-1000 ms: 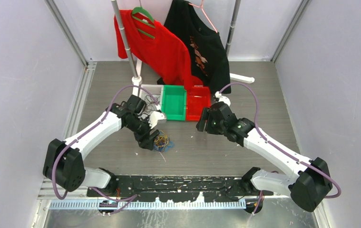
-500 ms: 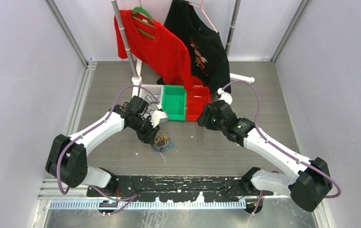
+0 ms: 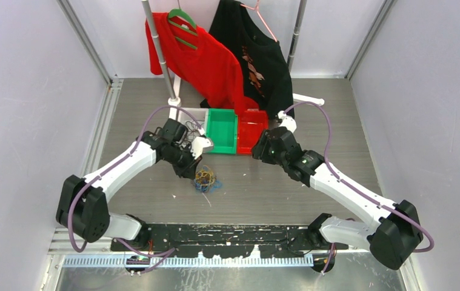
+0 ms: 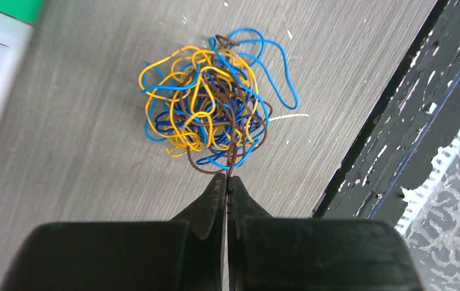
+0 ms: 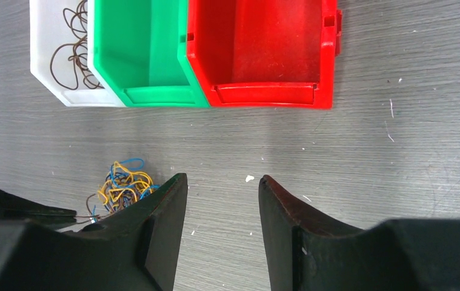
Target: Untangle the cables
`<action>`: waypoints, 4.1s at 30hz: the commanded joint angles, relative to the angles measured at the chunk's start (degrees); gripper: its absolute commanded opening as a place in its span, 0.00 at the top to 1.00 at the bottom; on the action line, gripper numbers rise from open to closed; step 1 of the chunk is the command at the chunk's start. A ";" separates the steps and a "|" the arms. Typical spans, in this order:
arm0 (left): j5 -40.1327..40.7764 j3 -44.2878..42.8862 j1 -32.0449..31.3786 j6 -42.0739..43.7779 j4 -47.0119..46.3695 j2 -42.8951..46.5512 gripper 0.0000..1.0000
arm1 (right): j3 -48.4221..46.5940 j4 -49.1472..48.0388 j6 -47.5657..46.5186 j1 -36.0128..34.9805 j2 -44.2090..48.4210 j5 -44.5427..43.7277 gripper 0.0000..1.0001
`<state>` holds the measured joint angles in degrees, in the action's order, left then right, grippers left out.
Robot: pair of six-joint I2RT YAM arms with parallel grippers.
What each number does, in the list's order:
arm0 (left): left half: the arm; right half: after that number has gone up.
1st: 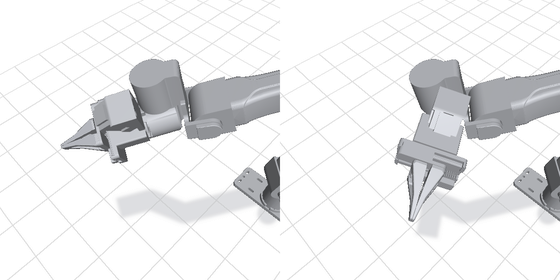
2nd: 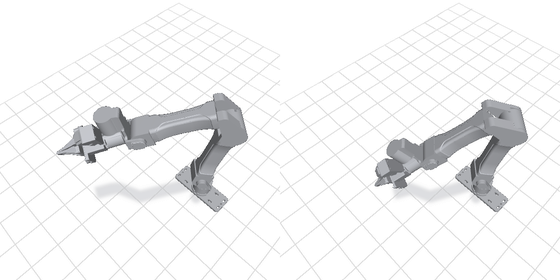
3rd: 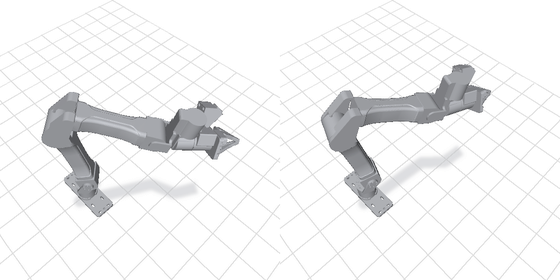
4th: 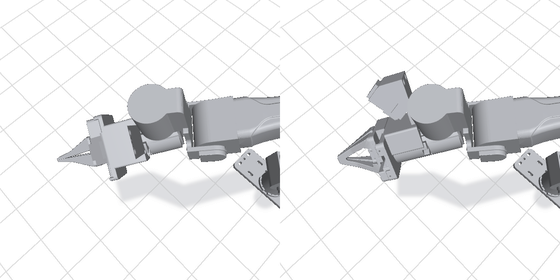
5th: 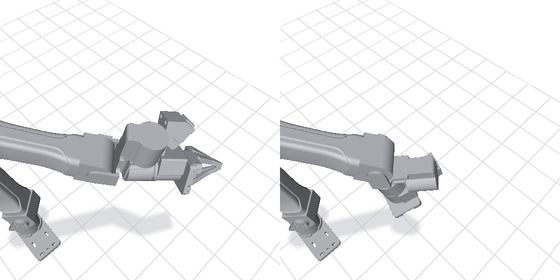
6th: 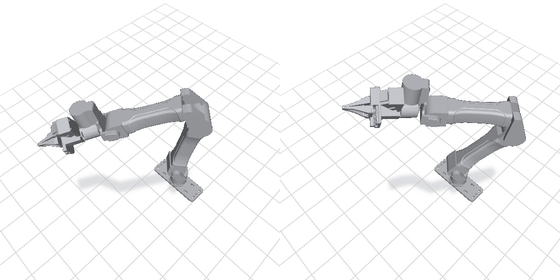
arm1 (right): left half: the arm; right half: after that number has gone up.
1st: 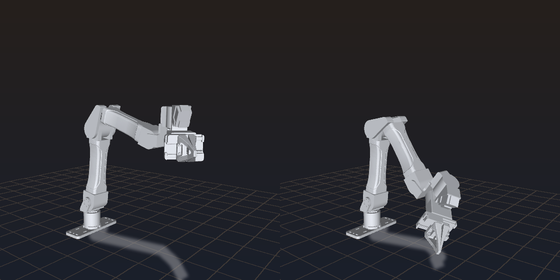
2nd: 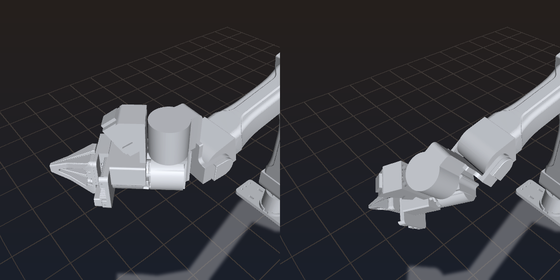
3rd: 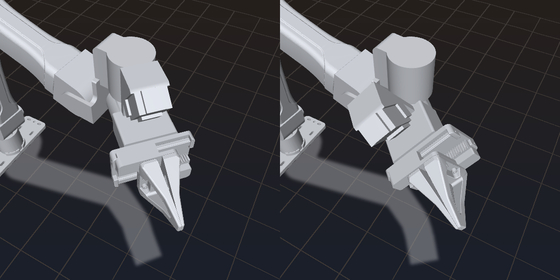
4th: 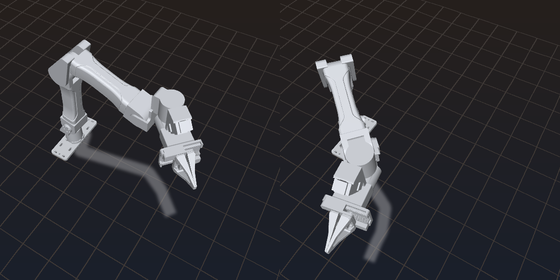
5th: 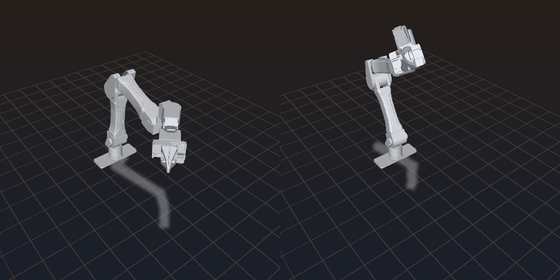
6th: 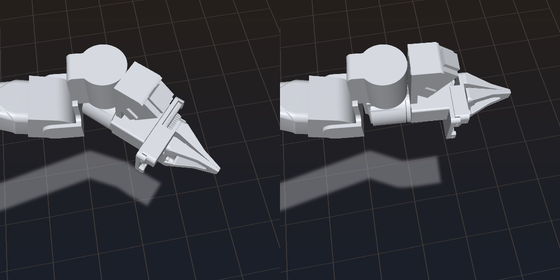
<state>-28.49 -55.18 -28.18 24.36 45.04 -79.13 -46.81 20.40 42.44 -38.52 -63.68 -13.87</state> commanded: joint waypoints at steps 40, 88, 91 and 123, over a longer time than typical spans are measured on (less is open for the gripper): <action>-2.19 -29.72 -0.35 -12.05 19.01 10.17 1.00 | -3.85 -40.80 -17.68 -23.09 -10.85 10.43 0.16; -4.43 -29.43 -0.30 -8.56 23.17 12.31 1.00 | 1.74 -49.99 -22.95 -27.39 -11.69 -10.07 0.87; -0.71 -28.96 -0.29 -6.76 22.60 12.60 1.00 | 2.08 -45.87 -23.70 -27.44 -9.14 -8.39 0.88; -7.81 -24.68 -0.22 6.88 23.53 15.44 0.24 | -13.32 -24.58 -20.10 -27.39 -9.82 16.13 0.99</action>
<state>-37.71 -75.96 -28.49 26.11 67.64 -65.32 -56.69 -3.95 21.82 -65.91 -73.54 -0.27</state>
